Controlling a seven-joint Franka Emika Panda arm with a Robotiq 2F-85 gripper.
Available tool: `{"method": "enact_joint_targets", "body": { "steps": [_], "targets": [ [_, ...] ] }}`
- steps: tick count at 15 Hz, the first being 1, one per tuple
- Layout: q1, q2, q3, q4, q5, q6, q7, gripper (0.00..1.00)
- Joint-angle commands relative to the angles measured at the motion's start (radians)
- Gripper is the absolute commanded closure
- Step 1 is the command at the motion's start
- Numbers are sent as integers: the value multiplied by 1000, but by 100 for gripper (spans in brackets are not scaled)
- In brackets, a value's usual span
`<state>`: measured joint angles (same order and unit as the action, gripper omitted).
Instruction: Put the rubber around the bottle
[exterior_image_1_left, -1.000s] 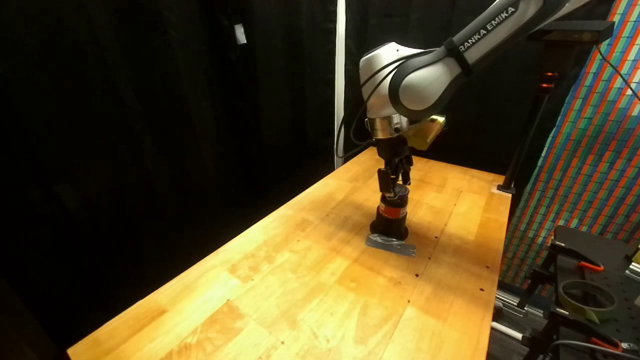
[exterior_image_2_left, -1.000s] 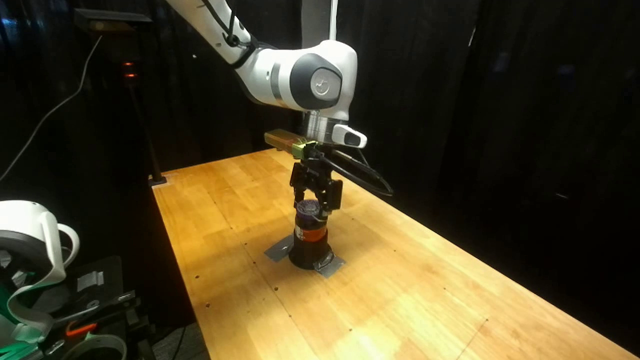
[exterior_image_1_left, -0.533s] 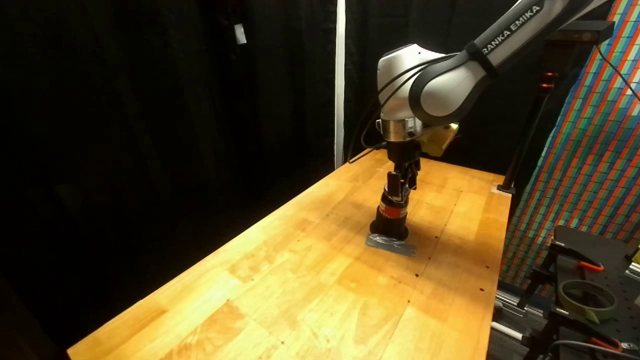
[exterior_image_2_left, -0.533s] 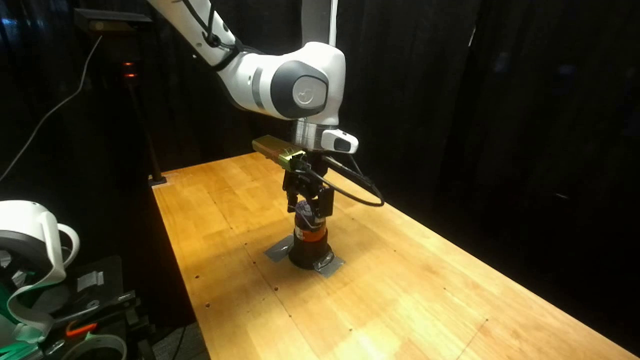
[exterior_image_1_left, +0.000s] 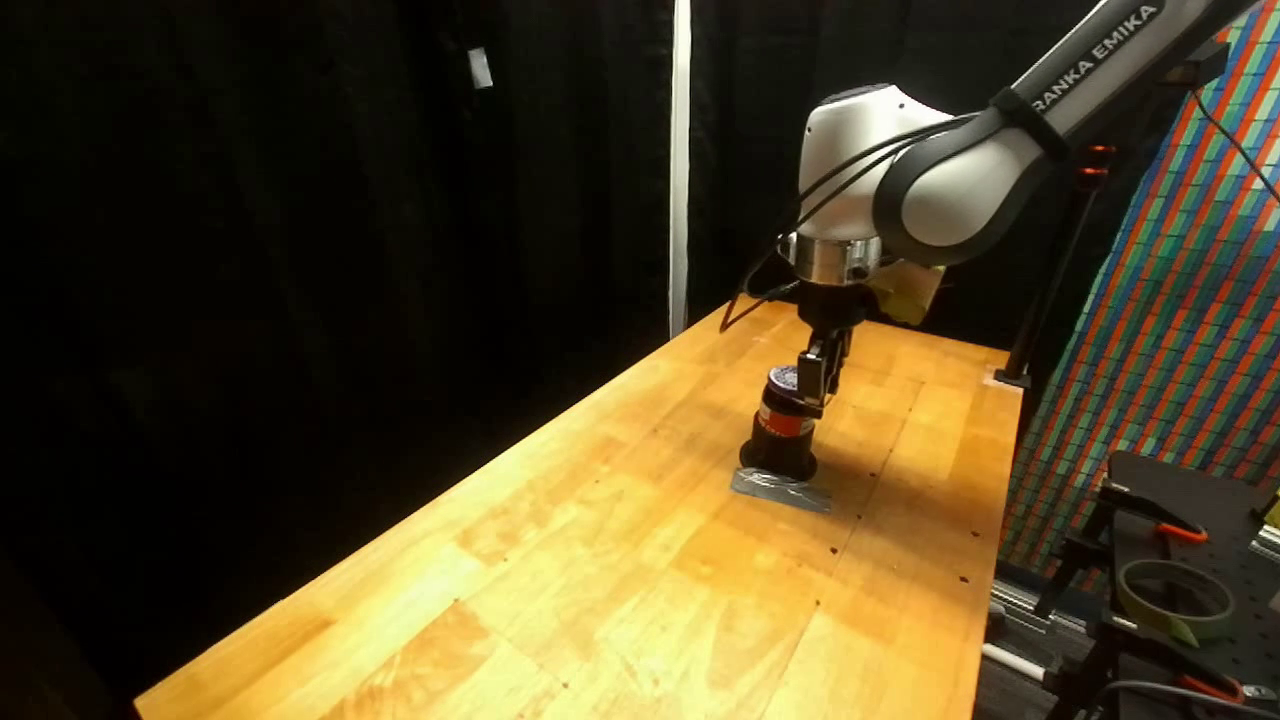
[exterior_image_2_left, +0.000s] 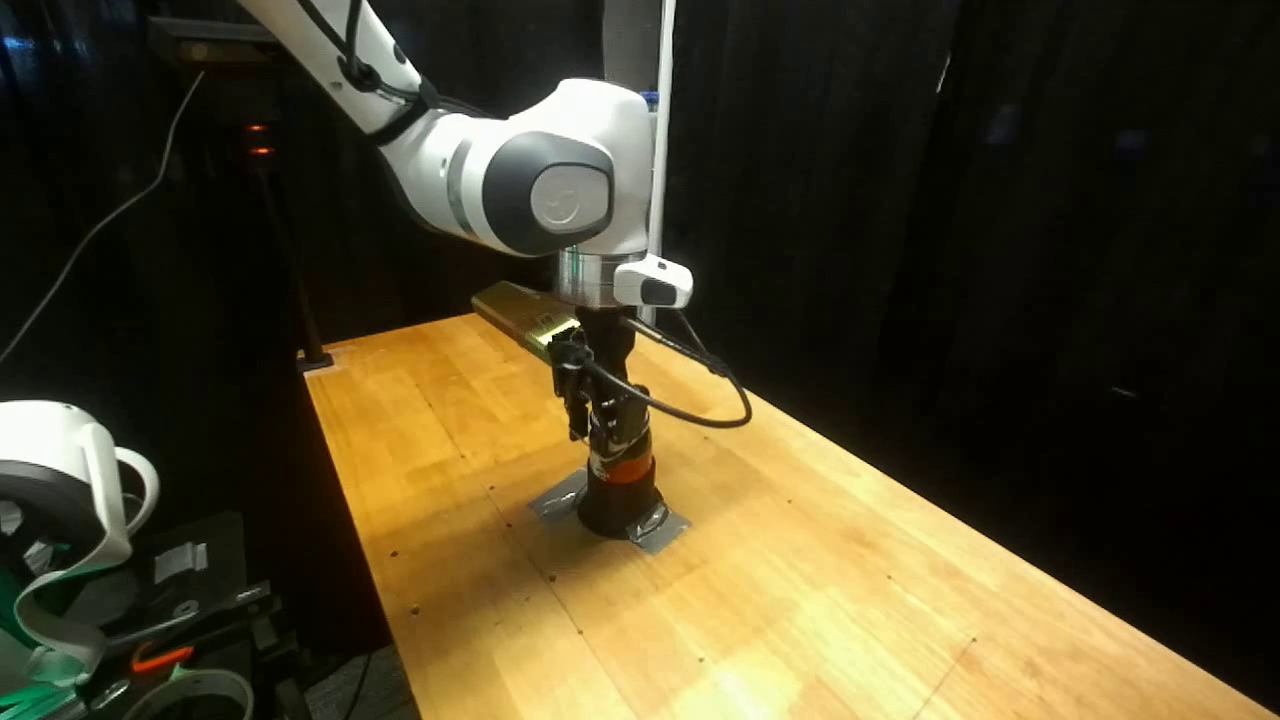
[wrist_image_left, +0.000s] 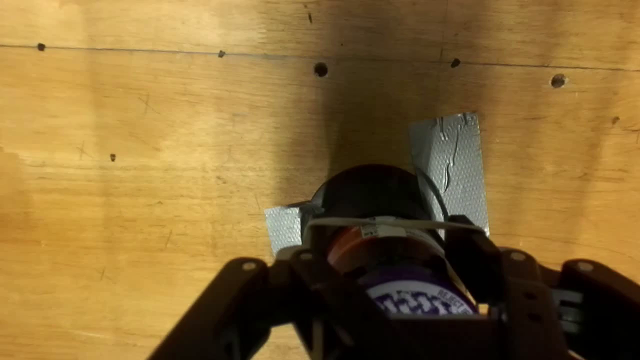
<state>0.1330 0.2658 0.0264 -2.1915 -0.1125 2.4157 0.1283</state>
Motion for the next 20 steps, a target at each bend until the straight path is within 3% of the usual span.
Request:
{"method": "enact_joint_targets", "body": {
  "steps": [1, 6, 11, 14, 17, 18, 19, 20],
  "targets": [
    [-4, -64, 0, -129, -45, 142, -5, 67],
    [7, -136, -19, -275, -165, 393, 29, 100],
    [-1, -231, -63, -417, -267, 630, 73, 97],
    [-17, -264, -62, -489, -207, 814, 65, 98],
    [-23, -266, -87, -535, -217, 970, 81, 98],
    [-53, -270, -41, -559, -127, 1004, 3, 98],
    [-29, -264, -85, -566, -196, 1030, 60, 98],
    [-31, -264, -85, -575, -183, 1052, 40, 98]
  ]
}}
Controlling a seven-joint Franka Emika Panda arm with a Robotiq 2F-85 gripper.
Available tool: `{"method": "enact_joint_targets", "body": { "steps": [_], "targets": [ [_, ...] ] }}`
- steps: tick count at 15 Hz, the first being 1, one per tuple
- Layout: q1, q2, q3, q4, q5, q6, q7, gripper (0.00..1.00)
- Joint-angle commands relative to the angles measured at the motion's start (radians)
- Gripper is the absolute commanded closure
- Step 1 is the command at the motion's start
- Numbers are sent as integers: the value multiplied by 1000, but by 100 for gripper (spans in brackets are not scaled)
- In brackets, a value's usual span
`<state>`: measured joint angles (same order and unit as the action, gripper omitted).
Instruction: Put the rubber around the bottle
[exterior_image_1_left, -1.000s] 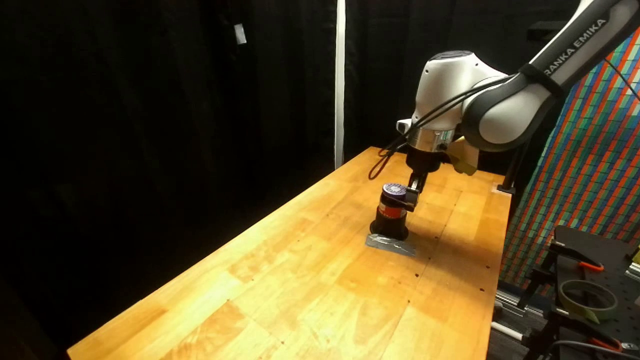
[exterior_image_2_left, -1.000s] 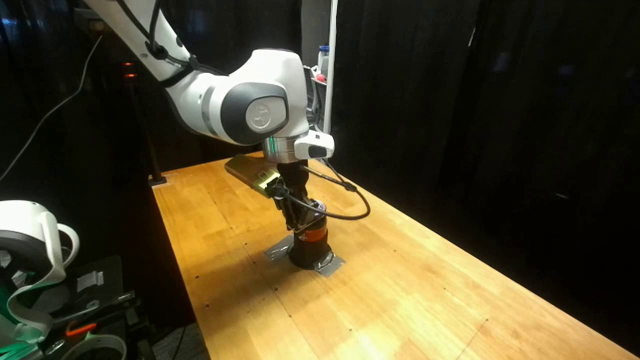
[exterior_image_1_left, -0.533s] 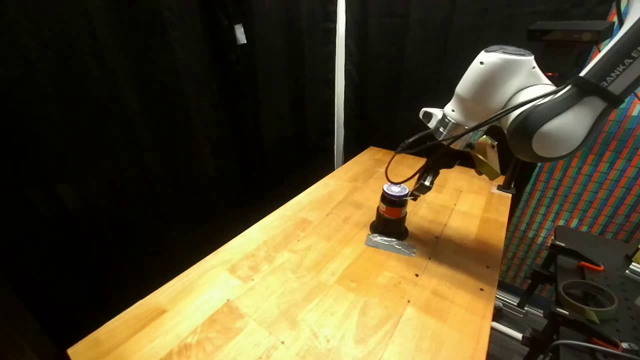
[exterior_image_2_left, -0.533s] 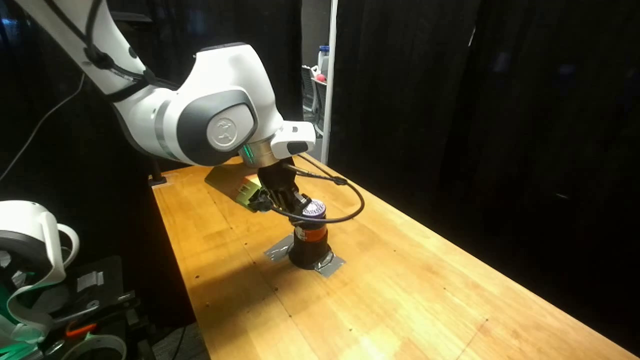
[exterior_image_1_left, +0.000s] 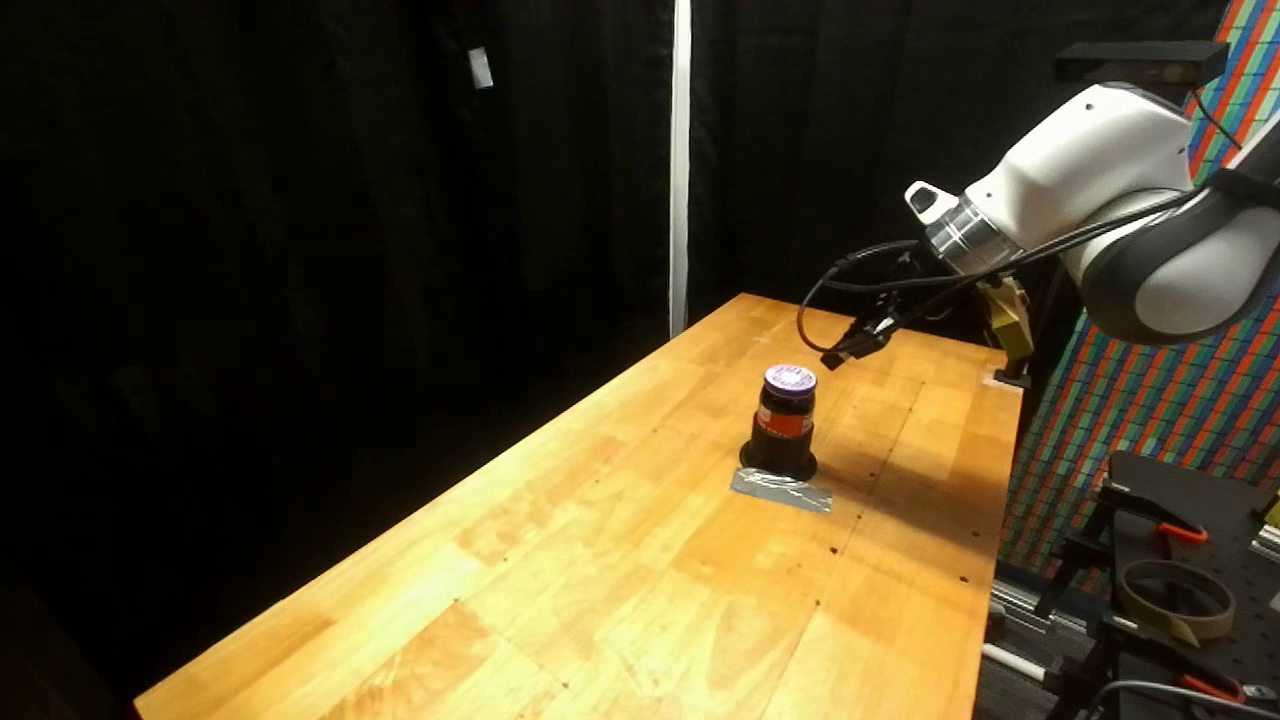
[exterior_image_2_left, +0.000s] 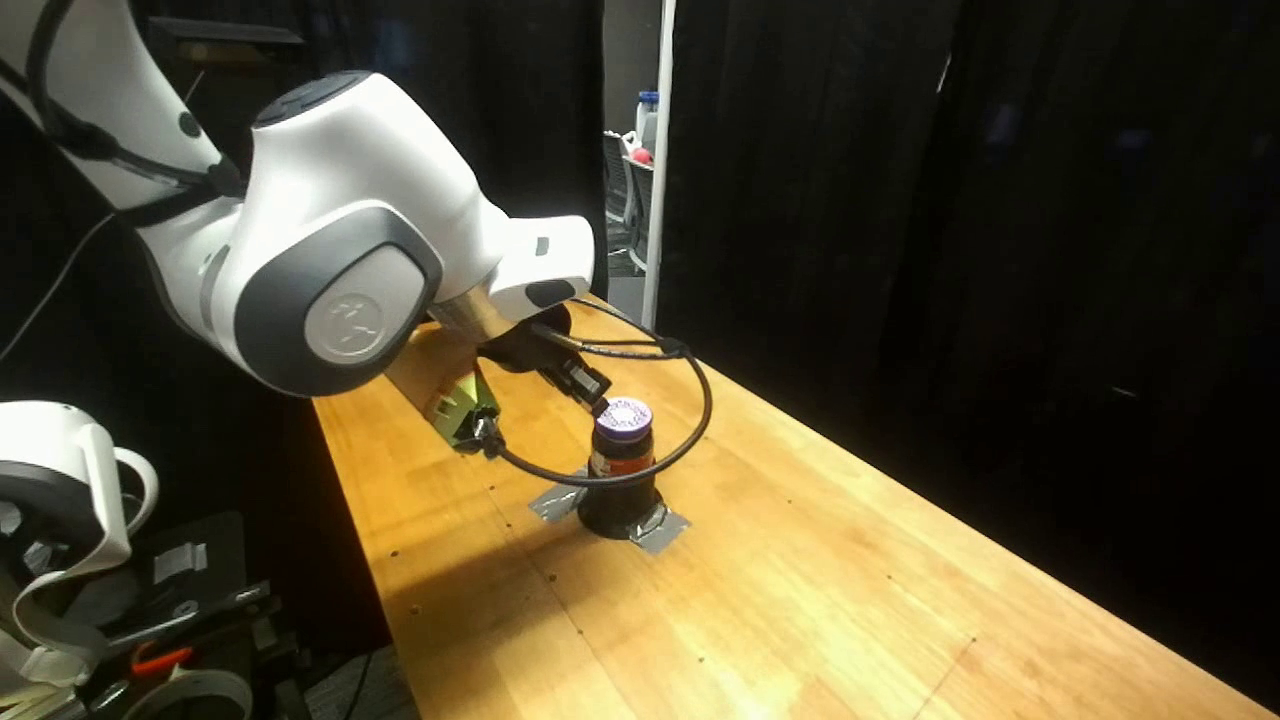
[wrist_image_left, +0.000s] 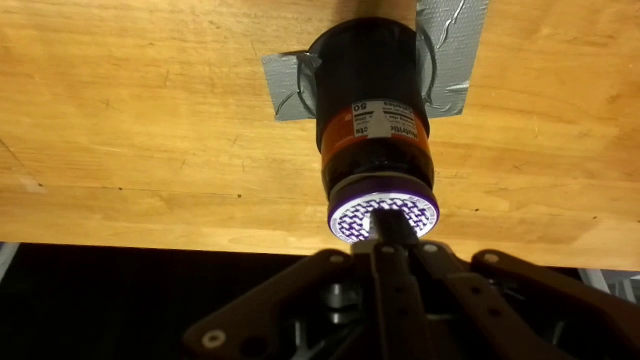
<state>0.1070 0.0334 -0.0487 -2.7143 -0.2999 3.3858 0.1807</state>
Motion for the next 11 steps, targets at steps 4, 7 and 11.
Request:
{"method": "enact_joint_targets", "body": {
  "steps": [4, 7, 11],
  "targets": [
    [0, -105, -8, -29, -39, -112, -23, 72],
    [4, -143, 59, 6, 48, -367, -99, 52],
    [74, -216, 51, 94, 211, -699, -315, 21]
  ]
}}
